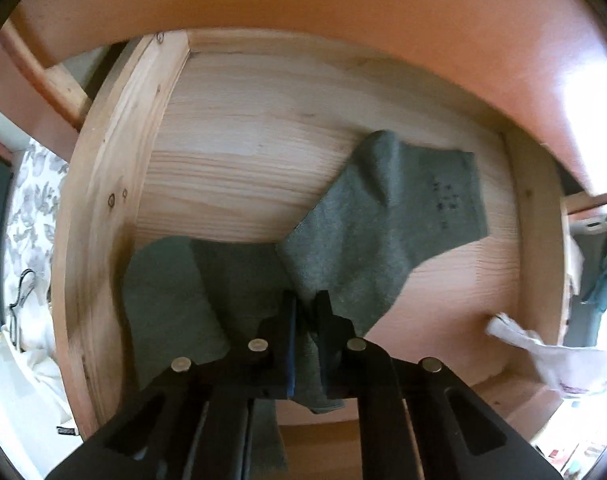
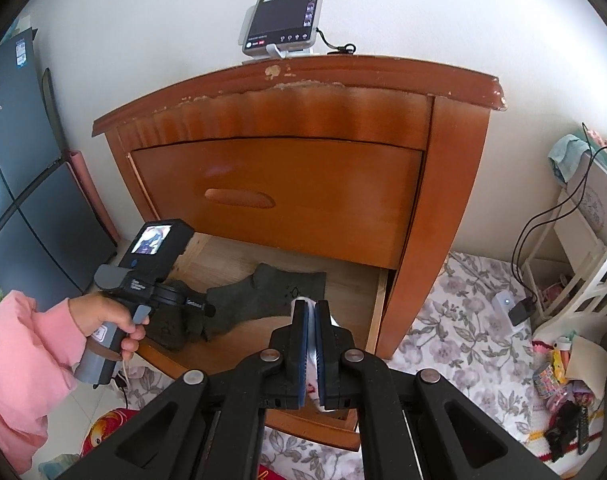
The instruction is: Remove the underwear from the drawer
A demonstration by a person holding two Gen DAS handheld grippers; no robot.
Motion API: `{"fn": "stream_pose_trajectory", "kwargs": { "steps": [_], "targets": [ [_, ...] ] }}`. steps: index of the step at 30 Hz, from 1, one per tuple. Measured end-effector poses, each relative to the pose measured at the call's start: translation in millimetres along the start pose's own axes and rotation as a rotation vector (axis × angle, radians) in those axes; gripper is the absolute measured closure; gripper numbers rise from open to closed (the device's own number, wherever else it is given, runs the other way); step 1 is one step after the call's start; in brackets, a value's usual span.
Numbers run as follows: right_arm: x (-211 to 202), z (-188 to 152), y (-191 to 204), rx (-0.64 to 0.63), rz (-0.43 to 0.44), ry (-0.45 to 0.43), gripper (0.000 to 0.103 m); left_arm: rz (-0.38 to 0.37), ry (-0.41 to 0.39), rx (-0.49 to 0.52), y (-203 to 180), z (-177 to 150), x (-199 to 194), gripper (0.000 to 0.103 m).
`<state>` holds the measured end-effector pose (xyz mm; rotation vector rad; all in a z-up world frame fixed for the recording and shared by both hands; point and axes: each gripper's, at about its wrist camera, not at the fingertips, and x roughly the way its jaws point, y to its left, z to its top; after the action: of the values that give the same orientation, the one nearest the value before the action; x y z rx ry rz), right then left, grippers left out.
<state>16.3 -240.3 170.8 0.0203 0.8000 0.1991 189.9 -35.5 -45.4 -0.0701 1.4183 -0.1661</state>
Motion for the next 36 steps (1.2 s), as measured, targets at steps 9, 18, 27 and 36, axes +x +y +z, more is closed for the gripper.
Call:
{"fn": "stream_pose_trajectory", "kwargs": {
  "steps": [9,18,27,36],
  "targets": [
    [0,8,10,-0.033,-0.013,0.004,0.099,-0.128,-0.16,0.038,6,-23,-62,0.095],
    [85,-10,16,-0.044,0.065,0.339,0.097,-0.276,-0.398,0.037,37,-49,-160,0.095],
    [147,-39,2,-0.005,0.015,0.619,0.077,-0.305,-0.583,0.051,58,-74,-222,0.095],
    [170,-47,-15,0.048,0.012,0.68,0.047,-0.325,-0.6,0.012,78,-76,-224,0.095]
  ]
}}
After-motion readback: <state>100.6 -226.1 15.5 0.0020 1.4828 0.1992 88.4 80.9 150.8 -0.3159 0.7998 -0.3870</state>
